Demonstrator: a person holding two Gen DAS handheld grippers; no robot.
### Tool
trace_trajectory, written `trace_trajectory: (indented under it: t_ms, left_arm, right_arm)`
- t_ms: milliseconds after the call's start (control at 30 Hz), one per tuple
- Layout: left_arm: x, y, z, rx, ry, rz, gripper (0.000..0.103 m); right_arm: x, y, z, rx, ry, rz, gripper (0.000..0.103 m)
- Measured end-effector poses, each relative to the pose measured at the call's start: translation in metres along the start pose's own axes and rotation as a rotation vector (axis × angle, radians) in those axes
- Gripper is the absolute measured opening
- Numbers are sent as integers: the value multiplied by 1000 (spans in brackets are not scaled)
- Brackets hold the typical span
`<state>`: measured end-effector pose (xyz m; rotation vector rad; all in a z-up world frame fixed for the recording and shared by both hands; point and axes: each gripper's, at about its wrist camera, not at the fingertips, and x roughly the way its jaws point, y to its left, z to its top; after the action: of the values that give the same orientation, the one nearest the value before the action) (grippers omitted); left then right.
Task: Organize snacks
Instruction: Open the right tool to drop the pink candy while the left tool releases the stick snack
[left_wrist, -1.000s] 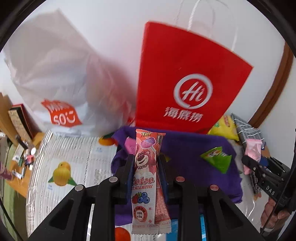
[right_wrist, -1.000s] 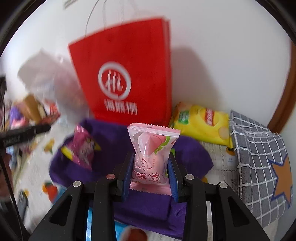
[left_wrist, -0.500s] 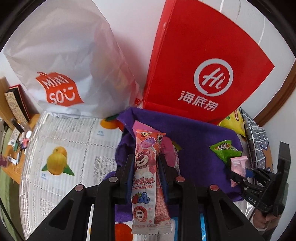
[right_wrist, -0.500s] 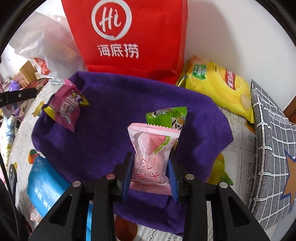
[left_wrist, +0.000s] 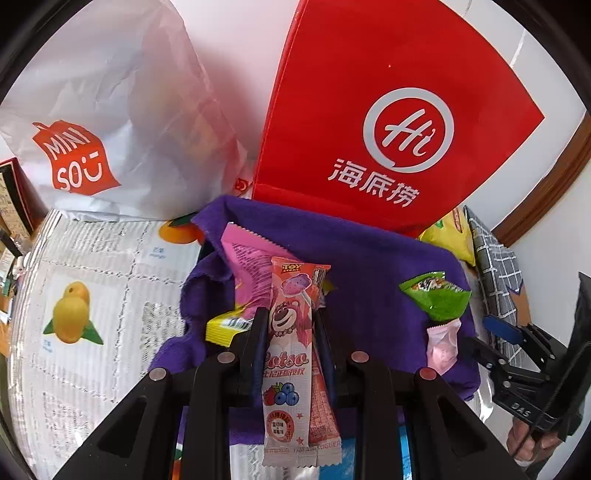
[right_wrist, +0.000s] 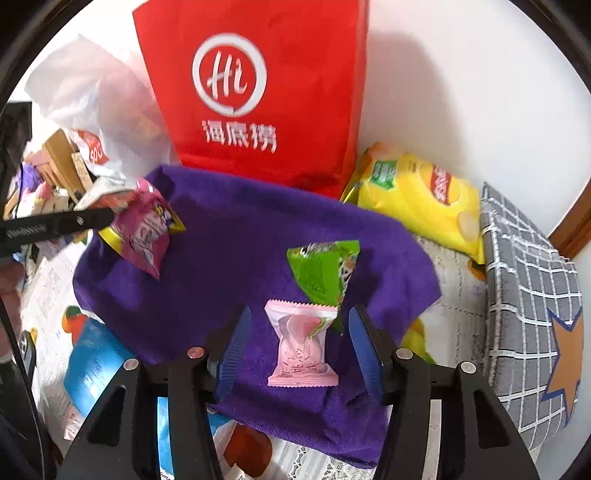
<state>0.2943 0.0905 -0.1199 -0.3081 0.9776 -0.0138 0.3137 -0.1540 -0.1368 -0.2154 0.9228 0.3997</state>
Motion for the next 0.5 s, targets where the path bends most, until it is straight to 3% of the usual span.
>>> trace_trajectory:
  t_ms: [333,500]
  left_arm:
    - [14,5,-1,-37,-23,53,26]
    - [17,13,-1,-74,-21,61,40]
  right_arm:
    - [-4,-2,4,16,-23,6,56]
    - [-5,-2,3,19,-22,1,56]
